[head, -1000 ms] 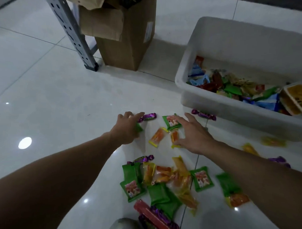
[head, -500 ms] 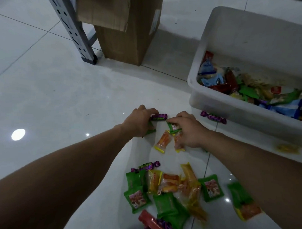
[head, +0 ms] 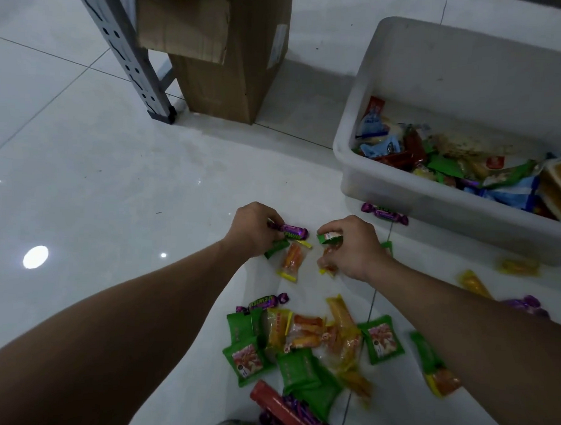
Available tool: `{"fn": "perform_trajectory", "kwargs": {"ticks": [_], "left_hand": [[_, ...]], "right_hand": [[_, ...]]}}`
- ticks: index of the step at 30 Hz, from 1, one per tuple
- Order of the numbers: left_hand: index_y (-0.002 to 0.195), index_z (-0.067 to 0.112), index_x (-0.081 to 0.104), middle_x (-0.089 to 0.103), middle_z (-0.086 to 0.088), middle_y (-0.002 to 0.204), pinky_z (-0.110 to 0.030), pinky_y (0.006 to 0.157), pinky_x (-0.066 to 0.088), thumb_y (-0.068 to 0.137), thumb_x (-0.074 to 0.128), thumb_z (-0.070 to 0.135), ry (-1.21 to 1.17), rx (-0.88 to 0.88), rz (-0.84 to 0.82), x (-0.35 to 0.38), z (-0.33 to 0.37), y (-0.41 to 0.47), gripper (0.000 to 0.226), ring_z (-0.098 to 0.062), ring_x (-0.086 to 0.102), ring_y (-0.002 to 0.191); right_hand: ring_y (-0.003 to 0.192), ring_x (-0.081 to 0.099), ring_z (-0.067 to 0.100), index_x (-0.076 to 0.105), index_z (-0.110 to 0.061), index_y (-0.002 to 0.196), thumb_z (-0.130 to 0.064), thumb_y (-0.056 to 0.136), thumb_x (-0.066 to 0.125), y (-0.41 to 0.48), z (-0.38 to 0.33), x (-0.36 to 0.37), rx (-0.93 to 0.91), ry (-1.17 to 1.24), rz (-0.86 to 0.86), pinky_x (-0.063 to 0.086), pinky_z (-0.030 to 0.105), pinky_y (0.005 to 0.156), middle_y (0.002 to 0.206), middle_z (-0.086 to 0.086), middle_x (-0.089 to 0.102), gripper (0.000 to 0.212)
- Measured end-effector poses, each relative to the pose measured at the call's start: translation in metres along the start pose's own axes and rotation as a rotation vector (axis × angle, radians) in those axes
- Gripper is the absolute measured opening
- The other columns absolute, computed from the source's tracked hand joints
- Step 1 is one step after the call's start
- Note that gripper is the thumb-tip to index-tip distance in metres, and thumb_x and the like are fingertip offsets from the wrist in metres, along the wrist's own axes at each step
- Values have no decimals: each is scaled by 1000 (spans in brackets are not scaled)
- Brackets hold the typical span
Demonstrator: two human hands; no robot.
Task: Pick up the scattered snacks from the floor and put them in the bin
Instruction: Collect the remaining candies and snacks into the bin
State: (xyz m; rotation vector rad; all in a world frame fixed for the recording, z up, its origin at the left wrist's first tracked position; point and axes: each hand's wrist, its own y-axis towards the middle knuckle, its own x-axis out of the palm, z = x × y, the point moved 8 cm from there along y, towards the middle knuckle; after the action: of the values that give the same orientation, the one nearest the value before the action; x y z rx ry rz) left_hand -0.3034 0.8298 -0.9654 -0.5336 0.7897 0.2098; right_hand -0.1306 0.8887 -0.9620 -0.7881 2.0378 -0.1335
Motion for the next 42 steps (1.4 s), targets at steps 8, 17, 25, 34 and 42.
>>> {"fn": "perform_trajectory", "kwargs": {"ticks": [8, 17, 25, 34, 42], "left_hand": [[83, 12, 70, 65, -9, 89, -29, 71, 53, 79, 75, 7, -295, -203, 117, -2, -6, -31, 8, -20, 58, 80], [85, 7, 72, 65, -3, 74, -21, 60, 47, 79, 74, 4, -562, -171, 296, -17, 29, -83, 7, -15, 59, 69], [78, 9, 69, 62, -6, 73, -30, 65, 49, 80, 72, 2, -682, -24, 381, -55, 117, -123, 8, -16, 56, 70], [78, 8, 66, 62, -2, 73, -20, 61, 54, 82, 71, 5, -652, 96, 384, -91, 240, -117, 8, -13, 59, 68], [74, 10, 66, 68, -10, 83, -29, 70, 57, 82, 72, 5, -703, 138, 270, -32, 306, -71, 11, -21, 67, 76]], "right_hand": [[90, 62, 12, 70, -15, 114, -8, 56, 92, -28, -2, -28, -72, 57, 22, 47, 18, 74, 115, 4, 65, 63], [87, 56, 7, 69, -16, 116, -10, 58, 91, -75, -16, -81, -184, 105, 66, 44, 15, 71, 109, -2, 63, 62], [105, 61, 15, 69, -16, 117, -11, 54, 92, -104, -27, -183, -223, 183, 258, 44, 17, 79, 120, 3, 66, 67], [112, 58, 19, 67, -16, 117, -11, 58, 91, -126, 11, -283, -124, 443, 458, 48, 26, 95, 125, 4, 63, 64], [119, 54, 23, 64, -13, 122, -9, 64, 88, -118, 53, -301, -21, 471, 484, 47, 29, 100, 131, 7, 58, 63]]}}
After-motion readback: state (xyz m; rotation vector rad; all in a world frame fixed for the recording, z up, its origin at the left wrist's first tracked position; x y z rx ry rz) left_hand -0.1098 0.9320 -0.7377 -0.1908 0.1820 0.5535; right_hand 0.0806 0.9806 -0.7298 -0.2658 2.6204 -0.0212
